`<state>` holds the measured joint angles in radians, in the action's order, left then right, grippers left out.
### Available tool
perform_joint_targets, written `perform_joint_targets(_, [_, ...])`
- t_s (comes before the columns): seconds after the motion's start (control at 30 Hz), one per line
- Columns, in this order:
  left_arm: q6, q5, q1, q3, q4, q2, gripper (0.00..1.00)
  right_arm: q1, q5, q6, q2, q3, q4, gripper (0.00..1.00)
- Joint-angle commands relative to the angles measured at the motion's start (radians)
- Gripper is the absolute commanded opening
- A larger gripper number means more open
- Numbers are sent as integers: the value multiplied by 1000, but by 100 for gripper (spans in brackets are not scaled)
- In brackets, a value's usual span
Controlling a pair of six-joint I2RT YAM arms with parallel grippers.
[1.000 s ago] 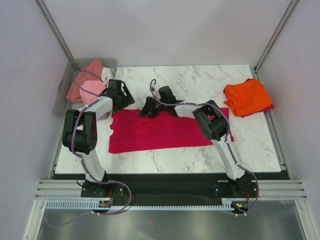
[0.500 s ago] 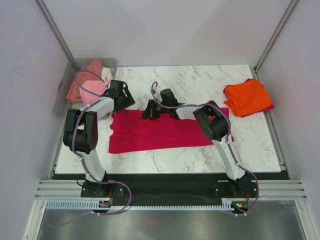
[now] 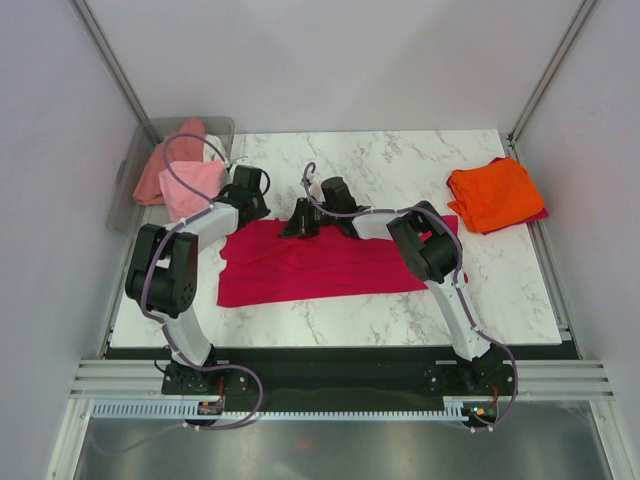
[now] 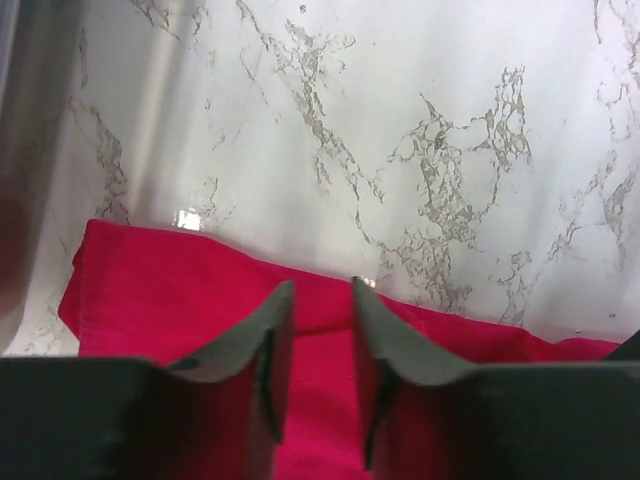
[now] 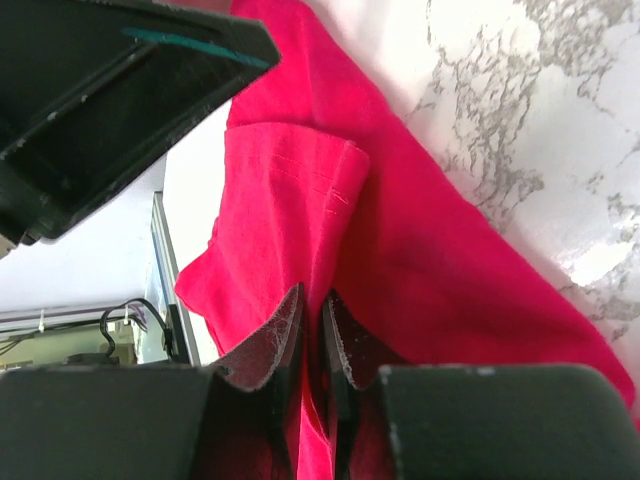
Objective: Fold and stack the t-shirts
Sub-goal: Fold the tshirt
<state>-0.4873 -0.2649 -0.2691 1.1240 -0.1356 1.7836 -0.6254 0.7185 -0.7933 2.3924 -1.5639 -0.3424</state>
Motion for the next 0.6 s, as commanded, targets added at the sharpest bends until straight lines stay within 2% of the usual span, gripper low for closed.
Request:
perform_joint_targets(0.0, [30,-28,-2,34,18,22,31,-4,27,3,-56,8,-49,19])
perform_joint_targets(0.07, [21,-20,-2,43,-2,40,25,-5,27,3,-56,8,-50,19])
perform_joint_targets(0.3, [-5,-16,-5,54,-82,85,24,-5,25,2,-55,11,-50,18])
perform_joint_targets(0.57, [6,24,4,157,-189,198,19,-5,53,3,-104,65,-73,18])
